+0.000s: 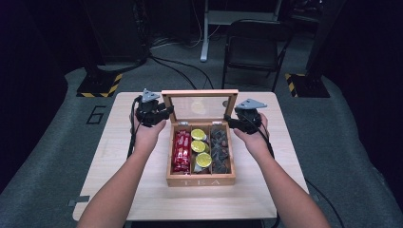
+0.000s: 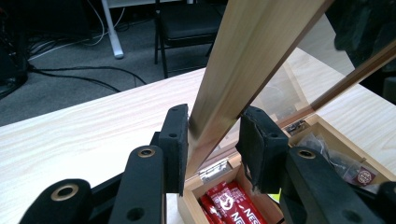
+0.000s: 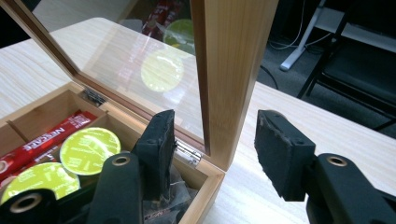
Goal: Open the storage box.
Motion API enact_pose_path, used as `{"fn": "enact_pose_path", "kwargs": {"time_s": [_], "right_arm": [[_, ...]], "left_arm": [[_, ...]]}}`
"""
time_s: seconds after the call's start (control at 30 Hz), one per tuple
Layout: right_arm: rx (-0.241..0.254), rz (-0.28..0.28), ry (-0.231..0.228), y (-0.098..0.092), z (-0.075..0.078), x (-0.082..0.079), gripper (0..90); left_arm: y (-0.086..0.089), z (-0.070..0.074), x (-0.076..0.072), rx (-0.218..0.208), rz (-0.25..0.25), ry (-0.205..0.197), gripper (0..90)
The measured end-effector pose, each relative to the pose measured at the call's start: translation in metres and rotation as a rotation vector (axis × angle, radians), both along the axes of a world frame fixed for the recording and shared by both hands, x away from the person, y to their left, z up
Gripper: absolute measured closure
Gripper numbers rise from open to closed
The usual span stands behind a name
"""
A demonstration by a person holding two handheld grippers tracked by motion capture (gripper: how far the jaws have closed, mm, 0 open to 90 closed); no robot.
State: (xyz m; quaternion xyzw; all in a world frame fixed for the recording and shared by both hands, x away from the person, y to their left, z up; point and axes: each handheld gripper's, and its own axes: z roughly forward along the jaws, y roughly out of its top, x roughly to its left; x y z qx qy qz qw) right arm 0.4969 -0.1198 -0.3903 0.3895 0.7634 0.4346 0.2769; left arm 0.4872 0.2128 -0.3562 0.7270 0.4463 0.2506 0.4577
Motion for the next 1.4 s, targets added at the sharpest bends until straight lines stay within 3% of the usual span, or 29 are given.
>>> {"fn": "enact_pose_path", "kwargs": {"time_s": [0.5, 1.4], "right_arm": [[-0.006, -0.016, 0.038, 0.0, -0.018, 0.015, 51.5], [0.002, 0.002, 0.047, 0.005, -0.029, 0.032, 56.7]], "left_arm": [[0.001, 0.002, 0.008, -0.015, 0.007, 0.016, 63.5], [0.001, 0.001, 0.02, -0.035, 0.016, 0.007, 64.0]]}}
